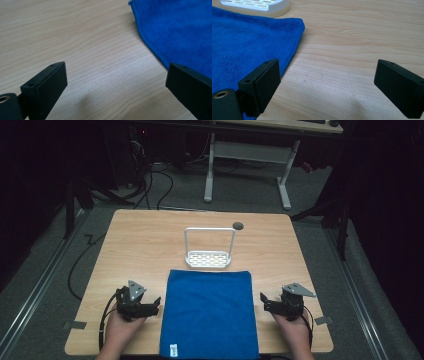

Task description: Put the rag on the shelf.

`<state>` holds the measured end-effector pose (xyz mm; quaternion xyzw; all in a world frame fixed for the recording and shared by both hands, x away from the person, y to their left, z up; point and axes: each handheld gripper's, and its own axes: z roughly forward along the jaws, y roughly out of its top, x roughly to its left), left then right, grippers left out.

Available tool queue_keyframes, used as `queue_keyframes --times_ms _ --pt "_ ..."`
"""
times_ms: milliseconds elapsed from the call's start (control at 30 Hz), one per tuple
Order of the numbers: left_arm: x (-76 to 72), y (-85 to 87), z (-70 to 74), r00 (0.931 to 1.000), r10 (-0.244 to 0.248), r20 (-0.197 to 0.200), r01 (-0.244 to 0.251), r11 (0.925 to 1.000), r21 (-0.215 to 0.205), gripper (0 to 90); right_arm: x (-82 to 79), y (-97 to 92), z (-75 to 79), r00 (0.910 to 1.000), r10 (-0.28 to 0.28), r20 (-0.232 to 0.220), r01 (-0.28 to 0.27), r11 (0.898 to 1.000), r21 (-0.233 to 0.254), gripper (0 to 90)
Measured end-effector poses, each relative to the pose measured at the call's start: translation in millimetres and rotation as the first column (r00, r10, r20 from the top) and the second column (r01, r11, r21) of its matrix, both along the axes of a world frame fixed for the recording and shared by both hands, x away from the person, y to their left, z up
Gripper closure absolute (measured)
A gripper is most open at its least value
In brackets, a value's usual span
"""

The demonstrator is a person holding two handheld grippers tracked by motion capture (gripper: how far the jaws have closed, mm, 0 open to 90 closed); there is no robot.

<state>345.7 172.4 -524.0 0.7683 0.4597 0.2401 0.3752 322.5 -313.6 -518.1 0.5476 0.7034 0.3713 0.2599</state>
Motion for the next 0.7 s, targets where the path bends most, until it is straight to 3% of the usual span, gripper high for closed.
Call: queue_keyframes --times_ms 100,133,200,300,400,500,533,567,633,667,700 --pt "-0.8 1.8 2.1 1.0 0.005 0.005 -0.005 0.9995 -0.031 4.1 -0.5 0.2 0.1 0.9999 0.011 -0.002 -0.011 1.0 -0.001 7.8" --pt "-2.5 5.2 2.4 0.9999 -0.014 -0.001 0.014 0.9968 -0.079 4.1 -0.3 0.1 0.8 0.9999 0.015 0.005 -0.015 1.0 -0.001 8.3" --pt "-5.1 7.2 0.1 0.9992 -0.038 -0.011 0.036 0.992 -0.121 5.0 0.0 0.2 2.9 0.9997 0.022 0.014 -0.022 1.0 0.018 10.9" --pt "-5.5 5.6 -3.2 0.9987 -0.044 -0.027 0.041 0.9919 -0.12 5.0 0.0 1.5 2.9 0.9991 0.034 0.026 -0.034 0.999 0.014 13.7" --pt "-4.2 4.6 -4.1 0.9992 -0.015 -0.036 0.011 0.9935 -0.113 8.8 -1.4 2.4 -2.0 0.9971 0.072 0.022 -0.073 0.997 0.015 14.5" --pt "-5.6 6.3 -0.3 0.9997 -0.008 -0.021 0.005 0.9896 -0.144 12.6 -1.7 -0.2 -6.8 0.9976 0.066 0.024 -0.066 0.997 0.032 14.8" --pt "-6.7 8.1 4.8 0.9996 -0.012 -0.024 0.007 0.9797 -0.2 14.0 3.4 -3.5 -9.1 0.9984 0.056 -0.009 -0.056 0.998 0.035 14.9" --pt "-5.8 8.2 7.7 0.9997 -0.017 -0.02 0.012 0.9764 -0.215 14.8 6.4 -4.6 -7.7 0.9987 0.05 -0.005 -0.05 0.998 0.038 15.0" --pt "-4.1 7.7 10.9 0.9996 -0.026 -0.013 0.022 0.975 -0.221 15.4 11.2 -5.3 -3.9 0.9983 0.058 0.005 -0.059 0.998 0.026 14.9" --pt "-0.8 4.6 15.1 0.9988 -0.048 0.005 0.048 0.9794 -0.196 15.6 20.5 -5.3 5.9 0.9994 0.025 0.023 -0.025 1.0 -0.02 15.7" --pt "-0.8 4.6 15.1 0.9988 -0.048 0.005 0.048 0.9794 -0.196 15.6 20.5 -5.3 5.9 0.9994 0.025 0.023 -0.025 1.0 -0.02 15.7"
